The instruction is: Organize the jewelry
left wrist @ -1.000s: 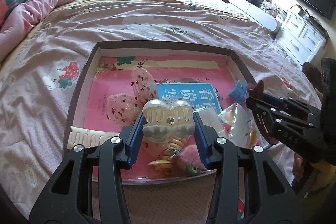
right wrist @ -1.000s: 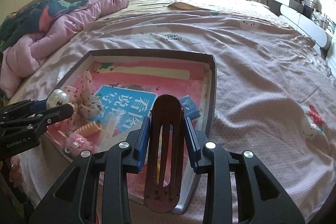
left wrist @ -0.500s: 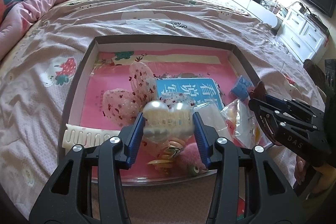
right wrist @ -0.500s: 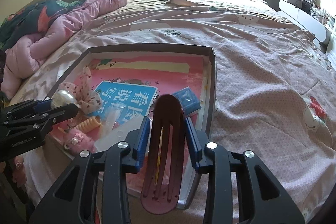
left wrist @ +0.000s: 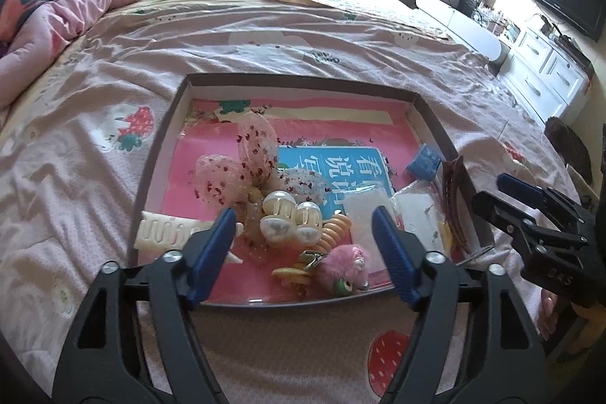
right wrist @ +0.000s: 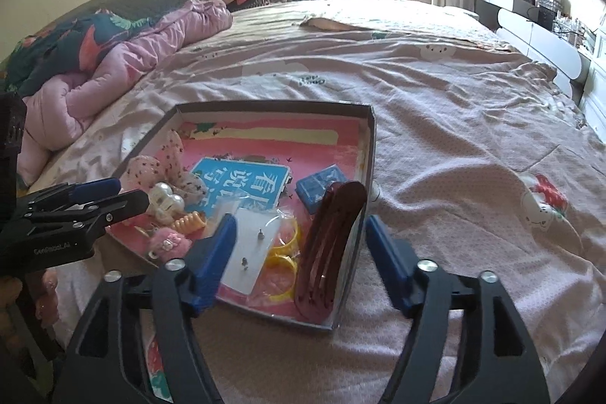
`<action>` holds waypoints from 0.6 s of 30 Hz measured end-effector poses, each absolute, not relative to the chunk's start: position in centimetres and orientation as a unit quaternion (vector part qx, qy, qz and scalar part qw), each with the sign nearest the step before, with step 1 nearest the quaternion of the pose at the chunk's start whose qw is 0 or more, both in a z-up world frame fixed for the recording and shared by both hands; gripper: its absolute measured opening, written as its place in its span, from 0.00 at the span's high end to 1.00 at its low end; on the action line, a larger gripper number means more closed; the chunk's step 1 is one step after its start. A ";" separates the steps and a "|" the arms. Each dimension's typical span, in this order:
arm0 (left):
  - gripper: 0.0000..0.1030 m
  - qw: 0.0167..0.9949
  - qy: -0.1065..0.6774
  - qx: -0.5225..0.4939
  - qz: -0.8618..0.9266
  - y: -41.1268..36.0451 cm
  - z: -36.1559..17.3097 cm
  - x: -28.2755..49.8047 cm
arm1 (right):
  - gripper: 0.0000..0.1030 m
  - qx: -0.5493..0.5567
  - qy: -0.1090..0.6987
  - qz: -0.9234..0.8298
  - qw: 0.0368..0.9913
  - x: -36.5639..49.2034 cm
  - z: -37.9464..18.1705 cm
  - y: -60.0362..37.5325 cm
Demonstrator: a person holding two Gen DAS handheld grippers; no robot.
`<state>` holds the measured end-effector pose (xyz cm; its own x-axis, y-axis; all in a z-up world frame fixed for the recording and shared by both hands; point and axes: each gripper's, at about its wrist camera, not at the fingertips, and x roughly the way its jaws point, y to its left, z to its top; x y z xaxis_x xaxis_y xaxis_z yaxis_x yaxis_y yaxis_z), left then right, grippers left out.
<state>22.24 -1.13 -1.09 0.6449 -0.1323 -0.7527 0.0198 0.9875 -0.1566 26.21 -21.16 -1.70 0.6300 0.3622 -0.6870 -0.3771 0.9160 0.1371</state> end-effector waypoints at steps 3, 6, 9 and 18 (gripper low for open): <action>0.22 0.907 0.414 -0.072 -0.040 -0.9 -0.4 21.6 | 0.16 0.000 0.371 0.205 0.906 25.5 -0.9 -21.6; 0.12 0.909 0.408 -0.074 -0.035 -0.6 0.2 20.8 | 0.11 0.009 0.362 0.206 0.909 24.9 0.1 -21.9; 0.11 0.910 0.406 -0.075 -0.033 -0.5 0.6 20.1 | 0.09 0.012 0.356 0.207 0.911 24.2 0.8 -21.9; 0.11 0.915 0.395 -0.073 -0.026 -0.2 1.7 18.0 | 0.07 0.009 0.344 0.215 0.914 22.0 2.2 -22.1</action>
<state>18.01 -0.21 1.70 0.6861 -0.1050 -0.7199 -0.0109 0.9879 -0.1545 21.97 -22.12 2.15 0.6709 0.3999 -0.6245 -0.3874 0.9071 0.1647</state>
